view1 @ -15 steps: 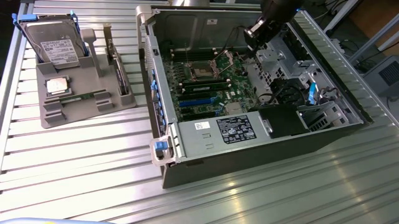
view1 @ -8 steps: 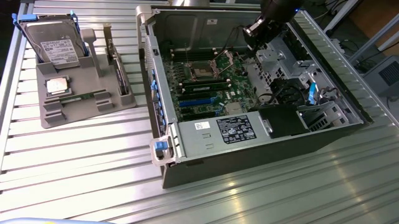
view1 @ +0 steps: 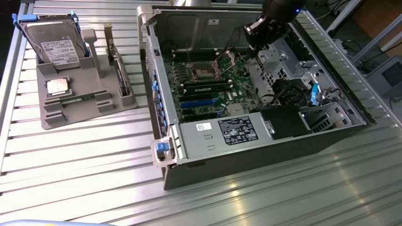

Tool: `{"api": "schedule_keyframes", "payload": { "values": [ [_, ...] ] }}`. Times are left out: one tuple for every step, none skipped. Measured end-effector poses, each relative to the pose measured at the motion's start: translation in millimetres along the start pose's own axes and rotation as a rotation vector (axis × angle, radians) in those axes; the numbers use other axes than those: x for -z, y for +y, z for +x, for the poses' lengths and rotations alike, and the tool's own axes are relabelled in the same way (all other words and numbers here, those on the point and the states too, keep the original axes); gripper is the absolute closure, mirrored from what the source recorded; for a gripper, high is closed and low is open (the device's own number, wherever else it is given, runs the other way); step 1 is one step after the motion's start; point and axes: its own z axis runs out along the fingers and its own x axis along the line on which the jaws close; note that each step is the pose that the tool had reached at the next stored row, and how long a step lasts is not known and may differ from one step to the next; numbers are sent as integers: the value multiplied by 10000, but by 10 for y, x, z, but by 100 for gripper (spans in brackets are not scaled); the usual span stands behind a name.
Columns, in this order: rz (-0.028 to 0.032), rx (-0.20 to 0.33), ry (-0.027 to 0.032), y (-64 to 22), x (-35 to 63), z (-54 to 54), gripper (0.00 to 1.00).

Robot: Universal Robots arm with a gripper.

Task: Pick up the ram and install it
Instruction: 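Press down the ram until it locks into place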

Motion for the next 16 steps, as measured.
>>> {"api": "schedule_keyframes", "payload": {
  "values": [
    [-4, -122, -3, 0, 0, 0, 90],
    [-6, -214, -5, 0, 0, 0, 90],
    [-10, -357, -8, 0, 0, 0, 90],
    [-14, -505, -10, 0, 0, 0, 90],
    [-17, -643, -13, 0, 0, 0, 90],
    [-26, -982, -19, 0, 0, 0, 90],
    [-29, -1072, -21, 0, 0, 0, 90],
    [-34, -1236, -24, 0, 0, 0, 90],
    [-37, -1384, -27, 0, 0, 0, 90],
    [-41, -1516, -30, 0, 0, 0, 90],
    [-43, -1628, -32, 0, 0, 0, 90],
    [-51, -1915, -37, 0, 0, 0, 90],
    [-55, -2040, -40, 0, 0, 0, 90],
    [-58, -2163, -42, 0, 0, 0, 90],
    [-62, -2298, -44, 0, 0, 0, 90],
    [-65, -2412, -47, 0, 0, 0, 90]
  ]
}}
